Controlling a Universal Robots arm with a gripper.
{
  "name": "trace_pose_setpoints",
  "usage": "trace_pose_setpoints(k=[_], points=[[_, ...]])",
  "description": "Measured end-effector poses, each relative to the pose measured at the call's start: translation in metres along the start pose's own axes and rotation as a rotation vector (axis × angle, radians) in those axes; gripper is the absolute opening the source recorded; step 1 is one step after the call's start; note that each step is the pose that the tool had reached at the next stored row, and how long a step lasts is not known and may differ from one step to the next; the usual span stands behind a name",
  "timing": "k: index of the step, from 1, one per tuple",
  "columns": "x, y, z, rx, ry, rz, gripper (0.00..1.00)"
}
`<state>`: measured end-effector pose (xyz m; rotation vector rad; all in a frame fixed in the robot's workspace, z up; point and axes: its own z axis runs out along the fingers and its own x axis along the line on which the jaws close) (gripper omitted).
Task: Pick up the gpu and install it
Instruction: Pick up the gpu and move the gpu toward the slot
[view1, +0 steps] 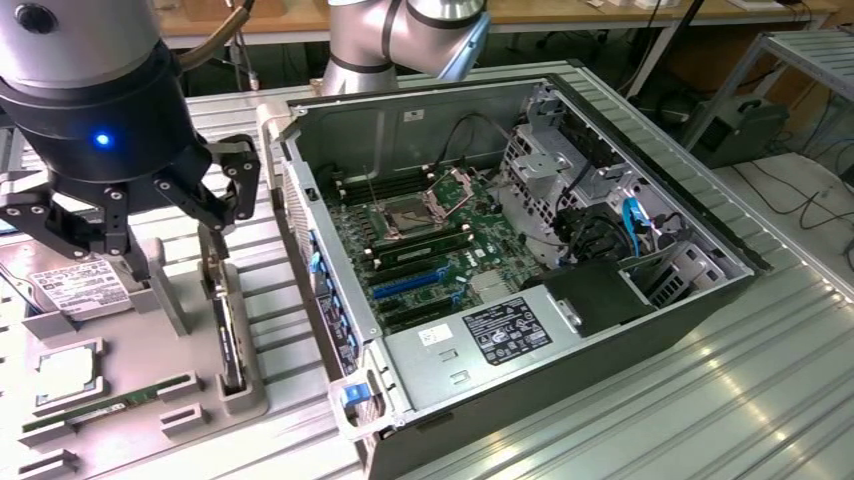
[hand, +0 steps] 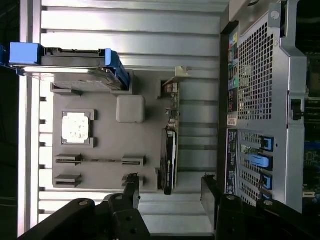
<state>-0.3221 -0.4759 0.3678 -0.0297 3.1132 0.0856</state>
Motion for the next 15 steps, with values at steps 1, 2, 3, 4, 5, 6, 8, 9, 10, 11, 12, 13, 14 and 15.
trace_pose_setpoints(k=[1, 2, 3, 4, 5, 6, 8, 9, 10, 11, 12, 13, 14, 15], points=[[0.000, -0.0003, 0.0015, 0.0001, -0.0001, 0.003, 0.62], [-0.002, -0.0004, 0.0024, 0.0012, 0.0000, 0.005, 0.62], [-0.005, -0.0004, 0.0035, 0.0034, 0.0000, 0.007, 0.62], [-0.006, -0.0005, 0.0055, 0.0038, 0.0001, 0.010, 0.62], [-0.006, -0.0006, 0.0071, 0.0039, 0.0000, 0.015, 0.62], [-0.006, -0.0007, 0.0089, 0.0042, -0.0005, 0.023, 0.62], [-0.007, -0.0009, 0.0123, 0.0048, -0.0013, 0.041, 0.62], [-0.007, -0.0011, 0.0149, 0.0052, -0.0019, 0.054, 0.62], [-0.007, -0.0012, 0.0170, 0.0054, -0.0026, 0.065, 0.62], [-0.007, -0.0013, 0.0190, 0.0057, -0.0032, 0.076, 0.62], [-0.007, -0.0014, 0.0208, 0.0061, -0.0040, 0.091, 0.62], [-0.007, -0.0015, 0.0226, 0.0066, -0.0049, 0.108, 0.62], [-0.007, -0.0016, 0.0244, 0.0070, -0.0057, 0.123, 0.62], [-0.007, -0.0016, 0.0253, 0.0076, -0.0061, 0.132, 0.62]])
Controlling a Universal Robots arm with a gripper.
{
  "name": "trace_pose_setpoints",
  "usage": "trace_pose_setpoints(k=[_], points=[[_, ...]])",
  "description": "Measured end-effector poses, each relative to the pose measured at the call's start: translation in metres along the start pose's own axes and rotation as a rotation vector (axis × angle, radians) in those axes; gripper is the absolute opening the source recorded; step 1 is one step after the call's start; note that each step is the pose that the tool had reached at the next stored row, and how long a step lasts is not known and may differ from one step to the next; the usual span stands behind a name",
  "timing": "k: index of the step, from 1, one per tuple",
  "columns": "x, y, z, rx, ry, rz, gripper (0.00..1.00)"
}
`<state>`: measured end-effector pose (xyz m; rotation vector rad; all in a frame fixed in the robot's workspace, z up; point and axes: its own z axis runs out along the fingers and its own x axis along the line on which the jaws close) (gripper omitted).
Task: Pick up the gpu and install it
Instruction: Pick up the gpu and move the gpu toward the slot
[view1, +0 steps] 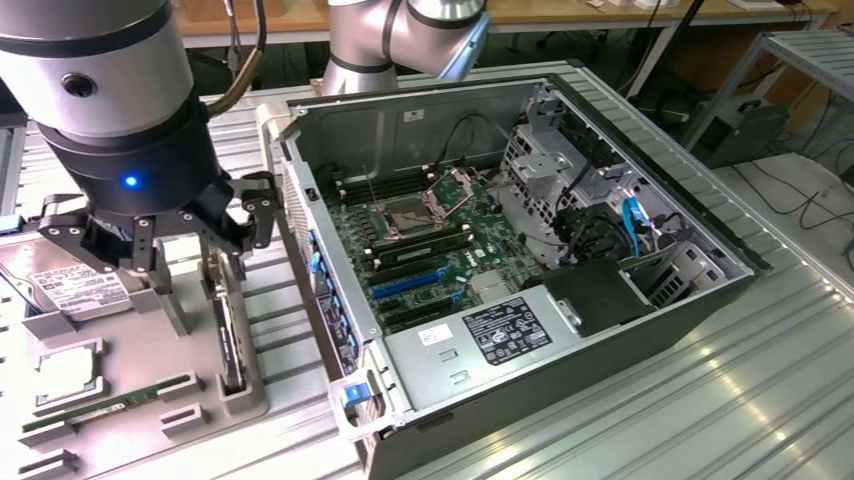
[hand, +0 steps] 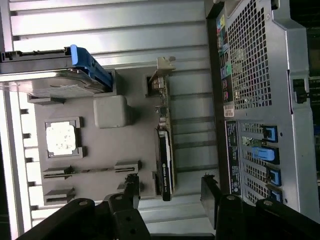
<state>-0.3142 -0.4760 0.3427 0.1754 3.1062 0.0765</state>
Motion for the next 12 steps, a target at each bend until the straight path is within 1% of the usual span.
trace_pose_setpoints(k=[1, 2, 4, 6, 8, 10, 12], points=[[0.000, -0.0001, 0.0019, 0.0003, -0.0005, 0.012, 0.62], [0.000, -0.0001, 0.0025, 0.0009, 0.0011, 0.017, 0.62], [0.000, -0.0003, 0.0052, 0.0021, 0.0073, 0.033, 0.62], [-0.001, -0.0004, 0.0082, 0.0035, 0.0152, 0.043, 0.62], [-0.003, -0.0003, 0.0121, 0.0039, 0.0174, 0.044, 0.62], [-0.004, -0.0003, 0.0149, 0.0040, 0.0205, 0.026, 0.62], [-0.005, -0.0004, 0.0191, 0.0032, 0.0238, -0.029, 0.62]])
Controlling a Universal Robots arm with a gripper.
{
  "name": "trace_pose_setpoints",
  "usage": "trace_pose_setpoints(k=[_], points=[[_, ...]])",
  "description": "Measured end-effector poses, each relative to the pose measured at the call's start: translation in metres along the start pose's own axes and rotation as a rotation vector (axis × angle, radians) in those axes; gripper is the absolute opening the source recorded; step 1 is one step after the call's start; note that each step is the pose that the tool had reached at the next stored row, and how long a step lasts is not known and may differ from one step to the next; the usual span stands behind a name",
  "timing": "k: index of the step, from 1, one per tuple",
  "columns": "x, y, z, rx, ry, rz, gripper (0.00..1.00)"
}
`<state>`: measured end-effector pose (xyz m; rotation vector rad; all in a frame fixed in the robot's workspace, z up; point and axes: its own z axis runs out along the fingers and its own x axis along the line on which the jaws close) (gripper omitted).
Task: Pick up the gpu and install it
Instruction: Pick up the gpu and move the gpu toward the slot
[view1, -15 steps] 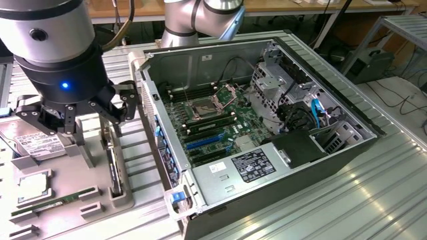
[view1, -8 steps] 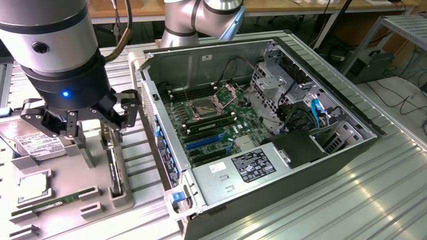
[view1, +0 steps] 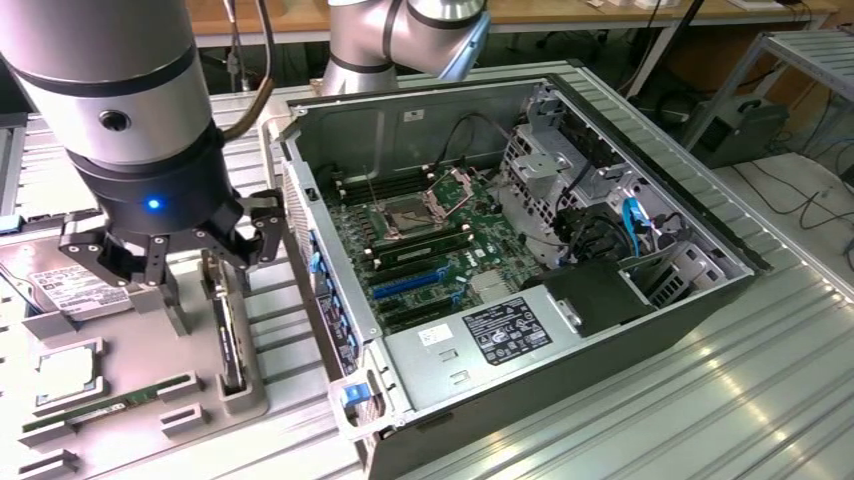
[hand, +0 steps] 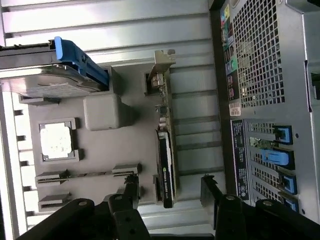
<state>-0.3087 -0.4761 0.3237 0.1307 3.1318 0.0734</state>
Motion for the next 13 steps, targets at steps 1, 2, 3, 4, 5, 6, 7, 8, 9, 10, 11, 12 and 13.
trace_pose_setpoints(k=[1, 2, 3, 4, 5, 6, 7, 8, 9, 10, 11, 12, 13], points=[[0.000, -0.0001, 0.0011, -0.0001, 0.0007, -0.016, 0.62], [0.000, -0.0002, 0.0037, -0.0002, 0.0023, -0.048, 0.62], [0.000, -0.0003, 0.0058, -0.0003, 0.0034, -0.071, 0.62], [0.000, -0.0003, 0.0076, -0.0003, 0.0042, -0.088, 0.62], [0.000, -0.0001, 0.0097, -0.0005, 0.0048, -0.102, 0.62], [0.000, 0.0006, 0.0112, -0.0003, 0.0052, -0.108, 0.62], [0.000, 0.0021, 0.0130, -0.0002, 0.0056, -0.112, 0.62], [0.000, 0.0033, 0.0150, -0.0003, 0.0056, -0.115, 0.62], [0.000, 0.0043, 0.0171, -0.0007, 0.0055, -0.118, 0.62], [0.000, 0.0049, 0.0189, -0.0007, 0.0055, -0.120, 0.62], [0.000, 0.0050, 0.0207, -0.0006, 0.0057, -0.121, 0.62], [0.000, 0.0050, 0.0225, -0.0005, 0.0059, -0.122, 0.62], [0.000, 0.0049, 0.0242, -0.0005, 0.0059, -0.122, 0.62]])
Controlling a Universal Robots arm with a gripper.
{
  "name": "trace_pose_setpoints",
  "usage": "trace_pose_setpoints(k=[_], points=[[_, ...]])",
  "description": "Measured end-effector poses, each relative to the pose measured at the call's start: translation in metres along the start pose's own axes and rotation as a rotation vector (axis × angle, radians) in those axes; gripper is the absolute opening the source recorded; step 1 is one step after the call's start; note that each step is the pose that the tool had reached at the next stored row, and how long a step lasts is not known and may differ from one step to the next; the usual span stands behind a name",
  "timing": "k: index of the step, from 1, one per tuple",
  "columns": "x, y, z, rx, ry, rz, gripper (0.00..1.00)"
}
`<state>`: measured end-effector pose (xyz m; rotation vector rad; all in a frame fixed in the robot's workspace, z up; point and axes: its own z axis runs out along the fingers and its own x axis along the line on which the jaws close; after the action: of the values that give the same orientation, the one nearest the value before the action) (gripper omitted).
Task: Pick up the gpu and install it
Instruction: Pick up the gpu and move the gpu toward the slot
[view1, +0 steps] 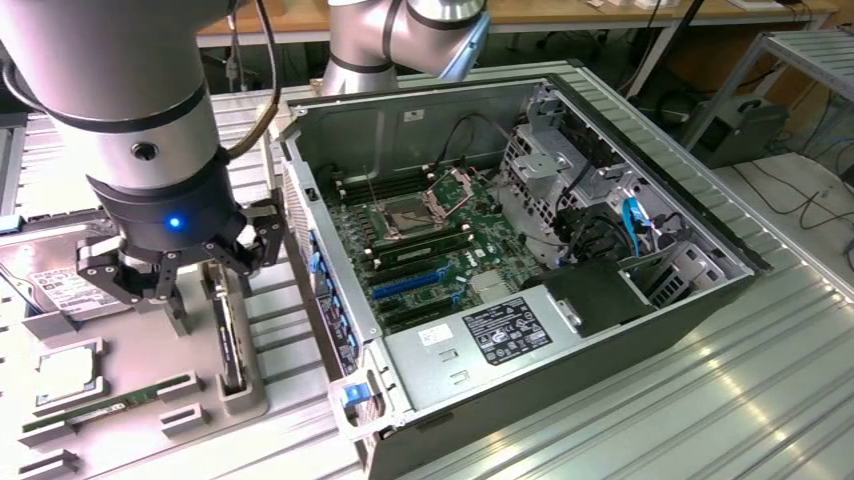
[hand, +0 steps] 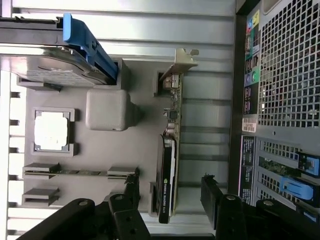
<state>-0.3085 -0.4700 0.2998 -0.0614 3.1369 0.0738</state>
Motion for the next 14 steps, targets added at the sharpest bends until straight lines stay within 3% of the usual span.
trace_pose_setpoints(k=[5, 14], points=[[0.000, -0.0004, 0.0108, -0.0001, 0.0016, 0.000, 0.62], [0.000, -0.0011, 0.0266, -0.0004, 0.0113, 0.001, 0.62]])
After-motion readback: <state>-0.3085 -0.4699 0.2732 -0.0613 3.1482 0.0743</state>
